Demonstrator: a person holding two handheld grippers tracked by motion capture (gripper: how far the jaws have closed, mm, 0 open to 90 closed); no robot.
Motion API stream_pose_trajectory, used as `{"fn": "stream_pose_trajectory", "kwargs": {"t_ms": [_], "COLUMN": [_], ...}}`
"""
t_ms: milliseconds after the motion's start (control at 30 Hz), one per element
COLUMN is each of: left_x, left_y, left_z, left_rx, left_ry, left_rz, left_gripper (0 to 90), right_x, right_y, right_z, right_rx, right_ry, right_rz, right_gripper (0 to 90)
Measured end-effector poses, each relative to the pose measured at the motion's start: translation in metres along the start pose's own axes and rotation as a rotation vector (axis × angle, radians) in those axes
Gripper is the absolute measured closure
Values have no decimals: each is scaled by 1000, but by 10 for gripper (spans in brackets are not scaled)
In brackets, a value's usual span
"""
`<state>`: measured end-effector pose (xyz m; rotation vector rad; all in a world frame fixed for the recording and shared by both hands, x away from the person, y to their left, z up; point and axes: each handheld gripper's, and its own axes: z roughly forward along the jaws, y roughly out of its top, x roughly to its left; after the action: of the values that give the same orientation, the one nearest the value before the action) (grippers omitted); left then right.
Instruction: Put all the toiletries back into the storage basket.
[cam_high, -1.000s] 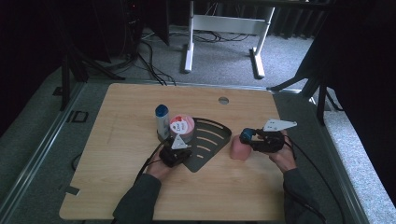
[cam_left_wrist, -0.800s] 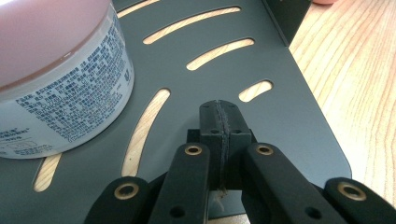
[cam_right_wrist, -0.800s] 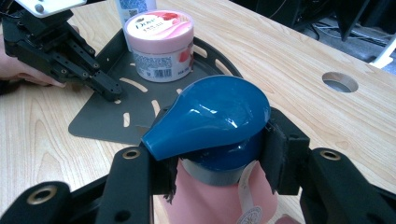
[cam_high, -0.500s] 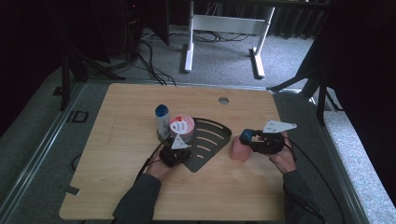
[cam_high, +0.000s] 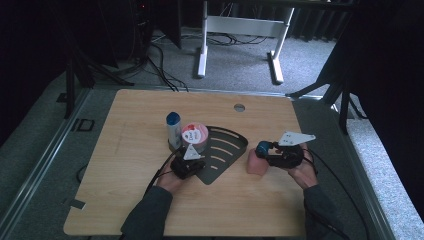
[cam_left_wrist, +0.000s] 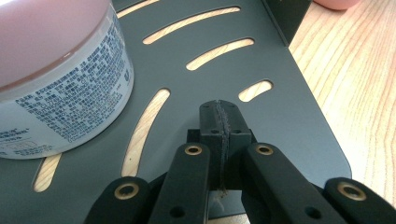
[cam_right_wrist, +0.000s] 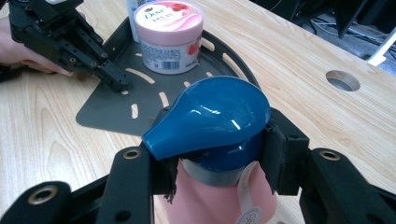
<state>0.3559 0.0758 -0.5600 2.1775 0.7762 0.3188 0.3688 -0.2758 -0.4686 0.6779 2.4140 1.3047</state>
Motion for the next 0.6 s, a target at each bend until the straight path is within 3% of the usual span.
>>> {"fn": "stream_pose_trajectory", "kwargs": {"t_ms": [600], "left_x": [2], "left_y": [-1], "left_z": [-1], "left_rx": [2], "left_ry": [-13], "left_rz": [-9], "left_gripper": [900], "right_x": [20], "right_y": [3], "right_z": [3], "right_rx": [1], "right_ry": [42], "right_rz": [-14], "right_gripper": [531]}}
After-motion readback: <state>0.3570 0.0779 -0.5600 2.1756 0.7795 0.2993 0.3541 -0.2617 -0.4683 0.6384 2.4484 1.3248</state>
